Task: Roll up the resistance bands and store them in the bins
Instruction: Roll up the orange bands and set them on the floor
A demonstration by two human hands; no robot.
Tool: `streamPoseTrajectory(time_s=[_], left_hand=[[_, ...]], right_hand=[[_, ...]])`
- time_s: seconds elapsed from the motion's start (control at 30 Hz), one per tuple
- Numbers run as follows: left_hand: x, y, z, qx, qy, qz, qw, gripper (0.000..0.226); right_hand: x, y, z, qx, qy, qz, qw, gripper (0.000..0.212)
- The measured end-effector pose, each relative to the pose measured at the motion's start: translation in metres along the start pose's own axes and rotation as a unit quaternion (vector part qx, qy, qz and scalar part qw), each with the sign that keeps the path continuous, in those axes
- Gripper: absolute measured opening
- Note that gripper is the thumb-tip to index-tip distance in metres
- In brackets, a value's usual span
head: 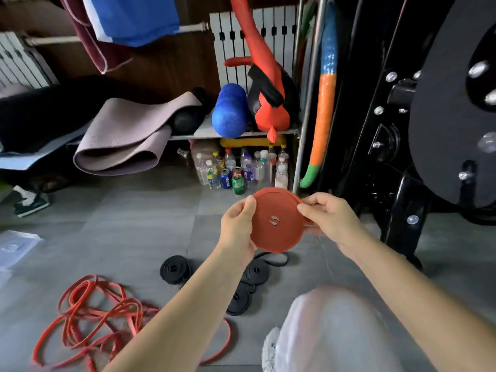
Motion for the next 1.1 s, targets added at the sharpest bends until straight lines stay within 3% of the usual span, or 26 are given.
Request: streamPoseTrajectory(time_s=[0.2,0.37,0.53,0.63,0.87,0.97,1.1], left_hand=[[-0.045,-0.101,-0.081,-0.106,0.113,0.012,0.988,0.011],[-0.091,-0.218,-0.129,-0.232,0.201,0.023,0.951,0.013],[-0.121,-0.303,-0.159,-0.28,0.226,-0.042,0.932,0.017],[-0.133,-0.343,-0.171,-0.34,0.224,-0.077,0.91,0.009],[-0.121,-0.378,-0.216,-0.318,0.148,-0.182,0.919,0.02],[-0.114,-0.383,-0.231,-0.315,0.119,-0.165,0.927,0.022],[-0.105,-0.394,-0.233,-0.355,0.112,-0.131,0.919,0.031]], right_hand=[[0.036,0.136,-0.05,0.107,0.027,-0.021,0.994,0.016],[0.054,0.273,-0.07,0.179,0.029,0.053,0.982,0.014],[0.056,0.391,-0.079,0.269,0.028,0.092,0.958,0.018],[0.055,0.445,-0.078,0.32,0.034,0.096,0.942,0.006],[0.037,0.492,-0.109,0.313,0.026,0.154,0.937,0.01],[0.028,0.496,-0.125,0.301,0.032,0.156,0.94,0.006],[0.024,0.499,-0.132,0.296,0.007,0.209,0.932,0.02]])
Point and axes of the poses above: each hand's wrist, its own z-axis away from the middle knuckle, its own x-axis out of the palm, y = z × x, the point moved 7 cm from there along -z, towards the middle knuckle
